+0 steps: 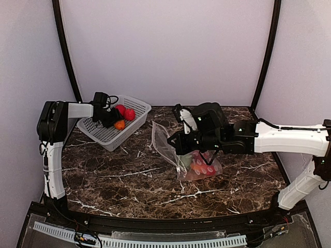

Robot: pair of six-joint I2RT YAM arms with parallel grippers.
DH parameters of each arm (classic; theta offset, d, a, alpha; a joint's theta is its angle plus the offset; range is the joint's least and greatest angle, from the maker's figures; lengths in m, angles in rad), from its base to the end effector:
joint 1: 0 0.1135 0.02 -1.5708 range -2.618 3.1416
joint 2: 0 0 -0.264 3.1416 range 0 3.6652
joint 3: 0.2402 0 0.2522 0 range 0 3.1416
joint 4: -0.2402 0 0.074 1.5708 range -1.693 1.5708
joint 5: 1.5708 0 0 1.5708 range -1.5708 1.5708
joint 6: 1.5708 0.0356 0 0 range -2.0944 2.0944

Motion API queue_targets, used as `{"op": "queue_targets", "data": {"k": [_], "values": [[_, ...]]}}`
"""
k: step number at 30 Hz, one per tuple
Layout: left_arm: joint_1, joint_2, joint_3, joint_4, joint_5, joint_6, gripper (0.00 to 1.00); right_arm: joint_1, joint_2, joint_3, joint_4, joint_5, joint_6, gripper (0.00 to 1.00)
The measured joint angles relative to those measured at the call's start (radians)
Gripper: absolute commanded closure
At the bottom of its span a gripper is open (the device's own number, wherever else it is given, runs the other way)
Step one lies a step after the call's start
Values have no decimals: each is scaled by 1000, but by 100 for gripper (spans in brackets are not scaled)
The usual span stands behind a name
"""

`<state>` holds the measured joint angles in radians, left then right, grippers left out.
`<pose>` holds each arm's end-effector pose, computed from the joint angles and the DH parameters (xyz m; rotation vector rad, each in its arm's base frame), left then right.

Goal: Place the food in the zip-top bag and seal the zipper
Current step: Pick up the fake fruit from the bin.

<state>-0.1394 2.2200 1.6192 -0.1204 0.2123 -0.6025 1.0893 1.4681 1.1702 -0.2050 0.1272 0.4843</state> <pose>0.4914 -0.0765 0.1630 -0.4291 2.3135 -0.6188 0.1617 0.2997 0.3089 -0.5700 2.1015 0.8131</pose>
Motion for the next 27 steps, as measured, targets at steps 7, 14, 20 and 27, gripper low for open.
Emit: {"op": "queue_targets", "data": {"k": [7,14,20,27], "values": [[0,1,12,-9,0,7,38,0,0,0,0,0,0,100],[0,-50,-77,56,-5,27,38,0,0,0,0,0,0,100],[0,-249,-248,138,-10,75,38,0,0,-1,3,1,0,100],[-5,-577,-427,250,9,132,38,-3,-5,-11,8,0,0,100]]}}
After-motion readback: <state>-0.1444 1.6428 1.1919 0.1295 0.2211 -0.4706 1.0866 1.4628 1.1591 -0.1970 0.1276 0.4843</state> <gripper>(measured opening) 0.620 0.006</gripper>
